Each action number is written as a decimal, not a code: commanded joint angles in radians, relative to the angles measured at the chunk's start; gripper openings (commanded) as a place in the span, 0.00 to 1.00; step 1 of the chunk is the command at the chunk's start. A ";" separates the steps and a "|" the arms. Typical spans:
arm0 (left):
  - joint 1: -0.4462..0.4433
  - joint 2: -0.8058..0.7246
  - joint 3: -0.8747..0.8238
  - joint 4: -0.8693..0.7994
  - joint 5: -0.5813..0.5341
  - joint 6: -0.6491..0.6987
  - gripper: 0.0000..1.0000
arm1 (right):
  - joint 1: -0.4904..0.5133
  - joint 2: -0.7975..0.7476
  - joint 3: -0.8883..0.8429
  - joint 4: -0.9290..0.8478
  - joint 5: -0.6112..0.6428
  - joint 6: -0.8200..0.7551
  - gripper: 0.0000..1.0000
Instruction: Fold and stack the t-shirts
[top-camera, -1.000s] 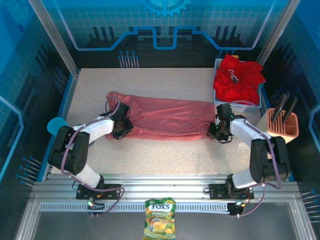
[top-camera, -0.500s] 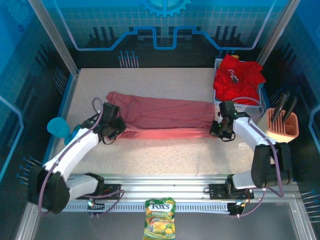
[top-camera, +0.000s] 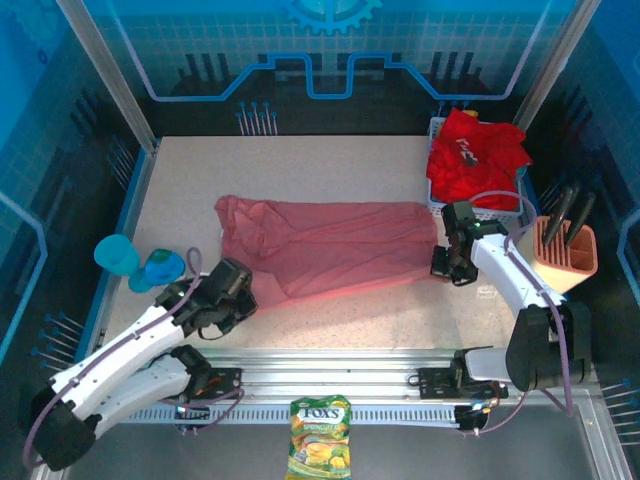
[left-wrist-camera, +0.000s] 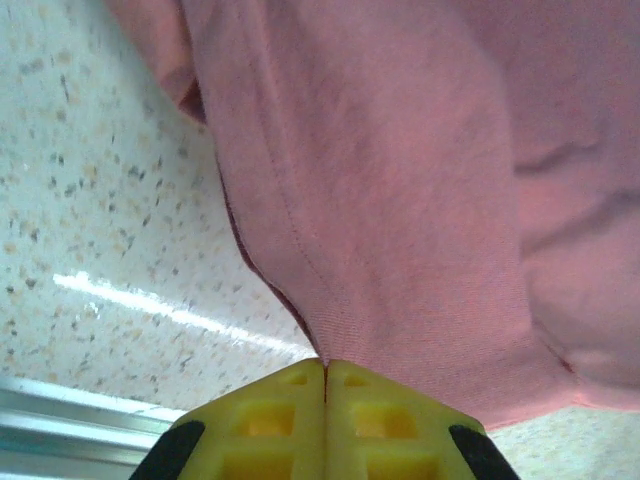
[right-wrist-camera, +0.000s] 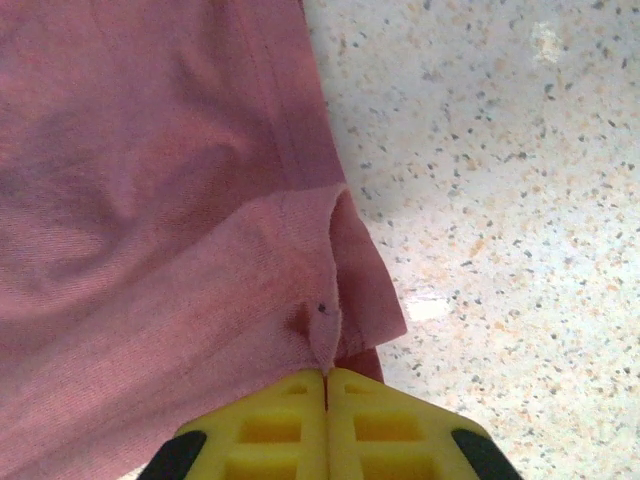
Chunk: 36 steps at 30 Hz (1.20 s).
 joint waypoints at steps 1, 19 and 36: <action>-0.065 0.055 -0.034 0.026 -0.033 -0.077 0.15 | 0.012 0.042 0.026 -0.050 0.071 0.010 0.17; 0.412 0.504 0.482 0.028 0.159 0.581 0.43 | 0.240 0.057 0.178 0.042 -0.032 -0.044 0.96; 0.640 1.068 0.847 0.258 0.128 0.659 0.44 | 0.150 0.017 0.098 0.074 -0.059 -0.064 0.96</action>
